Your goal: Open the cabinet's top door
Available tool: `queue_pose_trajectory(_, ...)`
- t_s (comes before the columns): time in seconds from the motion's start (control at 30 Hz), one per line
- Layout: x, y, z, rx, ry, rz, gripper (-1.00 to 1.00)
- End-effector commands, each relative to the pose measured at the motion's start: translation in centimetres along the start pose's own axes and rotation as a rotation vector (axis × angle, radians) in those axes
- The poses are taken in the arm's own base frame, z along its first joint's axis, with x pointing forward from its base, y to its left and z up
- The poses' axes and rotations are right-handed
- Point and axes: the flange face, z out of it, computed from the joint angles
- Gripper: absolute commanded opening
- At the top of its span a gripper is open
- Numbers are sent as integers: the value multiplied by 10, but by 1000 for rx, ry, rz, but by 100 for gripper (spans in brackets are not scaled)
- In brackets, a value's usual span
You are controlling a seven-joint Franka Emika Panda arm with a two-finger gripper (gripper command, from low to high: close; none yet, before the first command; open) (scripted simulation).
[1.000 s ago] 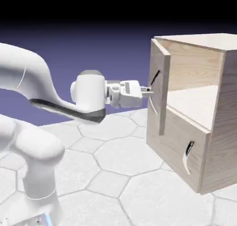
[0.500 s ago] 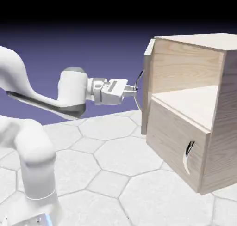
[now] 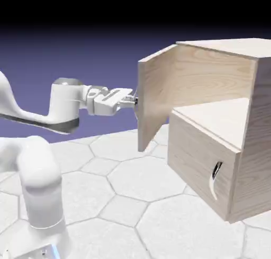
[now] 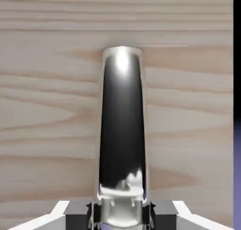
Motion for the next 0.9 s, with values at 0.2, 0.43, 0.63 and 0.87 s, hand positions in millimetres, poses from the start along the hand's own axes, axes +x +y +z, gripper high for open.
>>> queue_pose_trajectory(0.2,-20,-20,-61,-115,115,0,-100)
queue_pose_trajectory(0.43,-49,-49,-120,-235,234,0,-100)
queue_pose_trajectory(0.63,-75,-75,-159,-326,325,0,-100)
queue_pose_trajectory(0.87,-106,-106,-195,-421,421,0,-100)
